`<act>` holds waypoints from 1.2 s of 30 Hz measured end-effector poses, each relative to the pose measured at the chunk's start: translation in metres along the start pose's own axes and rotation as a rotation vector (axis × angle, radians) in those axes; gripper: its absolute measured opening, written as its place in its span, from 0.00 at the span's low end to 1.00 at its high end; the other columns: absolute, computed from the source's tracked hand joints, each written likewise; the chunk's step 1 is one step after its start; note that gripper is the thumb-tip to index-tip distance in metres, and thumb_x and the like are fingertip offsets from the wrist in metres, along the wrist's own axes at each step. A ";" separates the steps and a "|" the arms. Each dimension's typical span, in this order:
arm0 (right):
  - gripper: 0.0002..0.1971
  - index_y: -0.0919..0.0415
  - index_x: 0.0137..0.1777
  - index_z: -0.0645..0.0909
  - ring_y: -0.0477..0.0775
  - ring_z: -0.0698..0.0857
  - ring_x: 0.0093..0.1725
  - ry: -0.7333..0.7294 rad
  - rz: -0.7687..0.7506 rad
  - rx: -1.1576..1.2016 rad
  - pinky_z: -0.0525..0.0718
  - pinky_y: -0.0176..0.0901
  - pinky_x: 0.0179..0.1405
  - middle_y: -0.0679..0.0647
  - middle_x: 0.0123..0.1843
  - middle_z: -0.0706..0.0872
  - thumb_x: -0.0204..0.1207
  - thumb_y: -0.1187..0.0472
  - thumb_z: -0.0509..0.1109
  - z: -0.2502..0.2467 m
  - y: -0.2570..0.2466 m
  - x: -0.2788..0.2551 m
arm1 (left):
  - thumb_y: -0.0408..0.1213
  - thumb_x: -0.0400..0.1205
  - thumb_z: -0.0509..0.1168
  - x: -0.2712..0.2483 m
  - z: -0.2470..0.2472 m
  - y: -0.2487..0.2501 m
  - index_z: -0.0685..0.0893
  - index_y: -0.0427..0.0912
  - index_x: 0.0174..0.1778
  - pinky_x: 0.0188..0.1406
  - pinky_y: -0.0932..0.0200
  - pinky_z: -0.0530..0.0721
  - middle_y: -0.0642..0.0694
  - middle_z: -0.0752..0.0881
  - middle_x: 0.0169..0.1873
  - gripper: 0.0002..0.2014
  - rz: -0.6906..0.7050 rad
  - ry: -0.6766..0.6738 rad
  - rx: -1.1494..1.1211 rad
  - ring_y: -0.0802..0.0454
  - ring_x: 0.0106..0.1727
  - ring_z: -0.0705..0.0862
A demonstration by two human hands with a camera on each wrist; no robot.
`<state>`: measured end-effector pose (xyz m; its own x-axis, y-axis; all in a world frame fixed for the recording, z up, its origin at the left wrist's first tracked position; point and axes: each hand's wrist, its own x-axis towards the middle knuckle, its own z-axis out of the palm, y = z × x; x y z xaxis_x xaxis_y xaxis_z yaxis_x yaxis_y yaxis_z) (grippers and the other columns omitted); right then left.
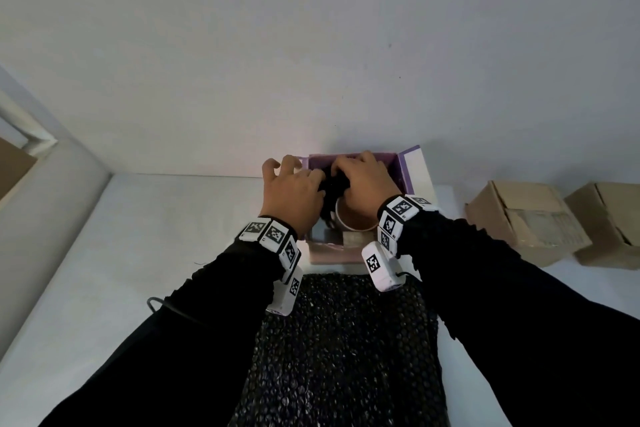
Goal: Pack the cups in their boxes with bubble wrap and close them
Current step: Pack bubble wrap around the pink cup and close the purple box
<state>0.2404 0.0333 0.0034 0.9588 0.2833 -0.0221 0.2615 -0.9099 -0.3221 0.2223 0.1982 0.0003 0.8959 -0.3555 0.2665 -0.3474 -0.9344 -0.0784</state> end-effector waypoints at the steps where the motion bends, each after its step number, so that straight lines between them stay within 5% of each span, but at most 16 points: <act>1: 0.20 0.55 0.59 0.75 0.62 0.72 0.63 0.043 0.015 0.033 0.74 0.53 0.55 0.55 0.61 0.82 0.67 0.70 0.66 0.001 0.002 -0.001 | 0.45 0.76 0.63 -0.001 0.001 0.002 0.86 0.51 0.43 0.59 0.42 0.58 0.53 0.87 0.44 0.08 0.013 -0.014 0.024 0.43 0.61 0.76; 6: 0.16 0.57 0.50 0.73 0.62 0.77 0.46 0.210 0.074 0.090 0.78 0.52 0.37 0.57 0.55 0.73 0.67 0.75 0.65 0.006 0.004 -0.006 | 0.36 0.64 0.73 -0.003 0.004 0.005 0.85 0.51 0.33 0.55 0.44 0.61 0.54 0.82 0.36 0.06 -0.018 0.025 0.121 0.43 0.52 0.71; 9: 0.14 0.58 0.50 0.74 0.63 0.80 0.45 0.220 0.090 0.160 0.81 0.55 0.42 0.56 0.54 0.78 0.69 0.75 0.64 0.008 0.005 -0.008 | 0.35 0.61 0.76 -0.003 0.002 0.010 0.80 0.50 0.28 0.56 0.44 0.60 0.58 0.80 0.24 0.10 -0.002 -0.024 0.140 0.45 0.51 0.76; 12: 0.15 0.58 0.56 0.77 0.61 0.80 0.55 0.207 0.075 0.203 0.80 0.53 0.52 0.56 0.58 0.83 0.72 0.73 0.62 0.009 0.008 -0.008 | 0.38 0.66 0.74 -0.004 0.001 0.011 0.80 0.49 0.25 0.61 0.41 0.59 0.57 0.79 0.21 0.09 0.014 -0.061 0.148 0.45 0.53 0.77; 16: 0.23 0.52 0.70 0.77 0.61 0.71 0.70 0.065 0.086 -0.002 0.72 0.55 0.63 0.55 0.70 0.80 0.75 0.66 0.62 0.010 0.011 -0.011 | 0.44 0.77 0.64 -0.009 -0.003 0.010 0.84 0.50 0.32 0.65 0.36 0.53 0.56 0.83 0.30 0.09 0.054 -0.157 0.160 0.45 0.61 0.75; 19: 0.28 0.45 0.78 0.68 0.63 0.64 0.72 -0.051 0.121 -0.209 0.69 0.57 0.65 0.53 0.77 0.67 0.77 0.58 0.63 0.012 0.008 -0.019 | 0.49 0.84 0.55 -0.018 -0.004 0.010 0.86 0.52 0.42 0.67 0.36 0.48 0.57 0.87 0.38 0.15 0.076 -0.182 0.135 0.46 0.69 0.70; 22: 0.31 0.48 0.80 0.63 0.64 0.64 0.72 -0.053 0.146 -0.224 0.67 0.59 0.66 0.55 0.78 0.65 0.77 0.57 0.64 0.008 0.003 -0.028 | 0.50 0.84 0.53 -0.028 -0.006 0.011 0.87 0.55 0.49 0.67 0.38 0.46 0.58 0.88 0.44 0.15 0.076 -0.168 0.084 0.47 0.72 0.69; 28: 0.18 0.49 0.64 0.80 0.58 0.74 0.65 0.130 0.009 0.050 0.74 0.55 0.62 0.50 0.65 0.80 0.76 0.61 0.62 -0.008 -0.010 -0.068 | 0.48 0.77 0.62 -0.061 -0.016 0.014 0.89 0.55 0.45 0.55 0.47 0.68 0.55 0.89 0.43 0.11 0.115 -0.044 -0.049 0.46 0.58 0.80; 32: 0.10 0.48 0.52 0.82 0.44 0.83 0.47 0.211 -0.159 0.343 0.85 0.47 0.48 0.43 0.48 0.85 0.74 0.59 0.65 0.004 -0.023 -0.121 | 0.46 0.76 0.65 -0.096 -0.025 0.023 0.87 0.54 0.41 0.55 0.47 0.65 0.57 0.87 0.42 0.06 0.102 0.092 -0.141 0.49 0.49 0.82; 36: 0.06 0.55 0.48 0.84 0.48 0.79 0.47 0.424 -0.142 0.283 0.81 0.45 0.46 0.48 0.46 0.84 0.73 0.61 0.68 0.040 -0.030 -0.178 | 0.46 0.76 0.65 -0.140 -0.019 0.033 0.85 0.52 0.40 0.52 0.48 0.68 0.56 0.86 0.43 0.05 0.112 0.140 -0.239 0.49 0.47 0.81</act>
<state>0.0576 0.0225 -0.0206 0.8924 0.1970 0.4060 0.4078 -0.7374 -0.5384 0.0801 0.2174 -0.0215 0.8073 -0.4342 0.3997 -0.5121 -0.8520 0.1088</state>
